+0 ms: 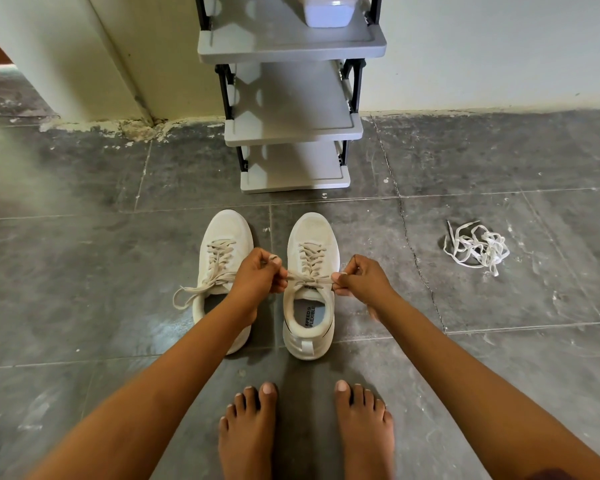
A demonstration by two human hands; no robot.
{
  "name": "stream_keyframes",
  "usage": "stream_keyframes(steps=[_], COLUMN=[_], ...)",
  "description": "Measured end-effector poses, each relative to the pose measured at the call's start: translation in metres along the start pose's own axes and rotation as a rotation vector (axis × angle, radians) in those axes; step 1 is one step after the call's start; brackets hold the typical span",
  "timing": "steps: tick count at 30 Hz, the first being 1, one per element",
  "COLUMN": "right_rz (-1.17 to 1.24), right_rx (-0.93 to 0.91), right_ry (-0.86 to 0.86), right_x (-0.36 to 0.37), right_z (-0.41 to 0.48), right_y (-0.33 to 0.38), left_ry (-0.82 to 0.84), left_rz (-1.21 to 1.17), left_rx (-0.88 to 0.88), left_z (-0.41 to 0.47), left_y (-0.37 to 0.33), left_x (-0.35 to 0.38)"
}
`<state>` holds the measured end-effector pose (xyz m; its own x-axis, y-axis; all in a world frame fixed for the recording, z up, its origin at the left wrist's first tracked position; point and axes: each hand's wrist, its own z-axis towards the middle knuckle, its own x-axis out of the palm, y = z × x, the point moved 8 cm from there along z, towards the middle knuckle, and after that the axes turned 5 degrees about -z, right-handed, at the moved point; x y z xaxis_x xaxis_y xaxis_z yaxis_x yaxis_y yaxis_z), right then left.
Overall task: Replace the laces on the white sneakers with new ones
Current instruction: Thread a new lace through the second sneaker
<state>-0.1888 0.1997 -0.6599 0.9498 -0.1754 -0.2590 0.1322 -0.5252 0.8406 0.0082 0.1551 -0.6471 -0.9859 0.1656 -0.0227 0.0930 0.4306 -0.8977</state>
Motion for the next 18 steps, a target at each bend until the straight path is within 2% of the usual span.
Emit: stream_keyframes(steps=[4, 9, 18], right_rz=[-0.101, -0.235, -0.516], right_rx=[-0.045, -0.084, -0.169], right_ry=[-0.02, -0.047, -0.123], right_x=[-0.003, -0.007, -0.012], right_z=[0.001, -0.001, -0.007], right_y=[0.002, 0.003, 0.017], left_ry=[0.001, 0.131, 0.136], left_rz=[0.215, 0.935, 1.144], left_rx=[0.078, 0.469, 0.472], left_z=[0.0, -0.015, -0.018], left_y=[-0.009, -0.027, -0.028], left_x=[-0.002, 0.018, 0.021])
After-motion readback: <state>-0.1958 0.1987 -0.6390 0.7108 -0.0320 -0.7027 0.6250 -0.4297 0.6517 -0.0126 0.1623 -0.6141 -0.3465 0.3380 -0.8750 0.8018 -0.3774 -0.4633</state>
